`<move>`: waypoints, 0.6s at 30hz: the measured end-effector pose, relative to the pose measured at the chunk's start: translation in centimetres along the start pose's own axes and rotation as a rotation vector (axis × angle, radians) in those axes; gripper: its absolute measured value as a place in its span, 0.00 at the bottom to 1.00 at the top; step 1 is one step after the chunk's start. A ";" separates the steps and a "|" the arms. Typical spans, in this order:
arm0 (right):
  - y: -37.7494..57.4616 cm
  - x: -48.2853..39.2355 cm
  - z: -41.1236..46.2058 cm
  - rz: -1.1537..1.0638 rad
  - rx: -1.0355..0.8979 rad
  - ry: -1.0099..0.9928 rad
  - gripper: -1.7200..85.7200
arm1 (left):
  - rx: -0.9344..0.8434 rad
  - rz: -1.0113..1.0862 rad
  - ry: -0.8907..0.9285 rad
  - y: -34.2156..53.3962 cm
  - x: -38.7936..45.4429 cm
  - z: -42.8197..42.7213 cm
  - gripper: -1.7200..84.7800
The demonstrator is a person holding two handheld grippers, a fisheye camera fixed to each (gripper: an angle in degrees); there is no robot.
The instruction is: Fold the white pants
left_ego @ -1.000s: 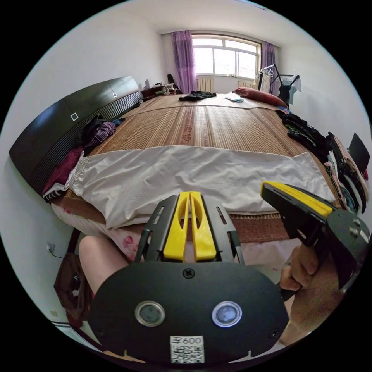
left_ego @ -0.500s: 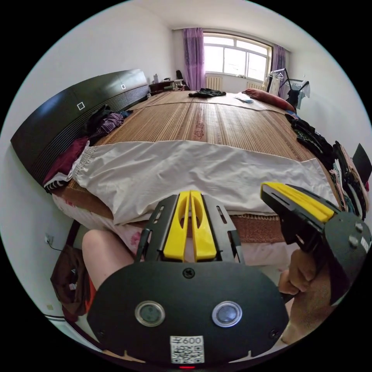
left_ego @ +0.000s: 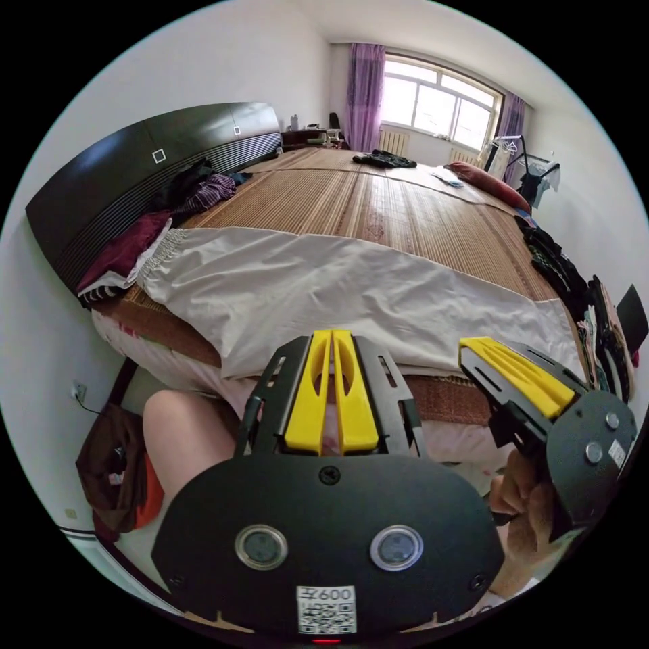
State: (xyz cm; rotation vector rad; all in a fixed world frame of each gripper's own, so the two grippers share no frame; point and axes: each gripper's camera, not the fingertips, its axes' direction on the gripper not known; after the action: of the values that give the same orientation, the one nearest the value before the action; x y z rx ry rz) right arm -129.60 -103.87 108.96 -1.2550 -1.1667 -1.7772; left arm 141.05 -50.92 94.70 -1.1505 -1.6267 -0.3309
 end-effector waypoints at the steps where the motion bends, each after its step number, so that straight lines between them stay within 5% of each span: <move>1: 1.0 0.2 0.4 -0.025 0.018 -0.016 0.01 | 0.010 0.005 0.006 -0.3 -0.6 -0.8 0.03; 13: 10.6 2.2 5.3 -0.224 0.231 -0.168 0.01 | 0.022 0.225 -0.059 -1.8 -5.3 -7.5 0.04; 18: 6.7 3.1 9.4 -0.269 0.289 -0.143 0.01 | 0.027 0.126 0.012 -1.9 -12.0 -9.9 0.05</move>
State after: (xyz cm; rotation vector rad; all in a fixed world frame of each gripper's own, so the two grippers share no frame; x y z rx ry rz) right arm -121.41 -97.83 115.15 -1.1072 -1.6749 -1.6465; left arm 145.01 -64.88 88.90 -1.2218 -1.5360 -0.2341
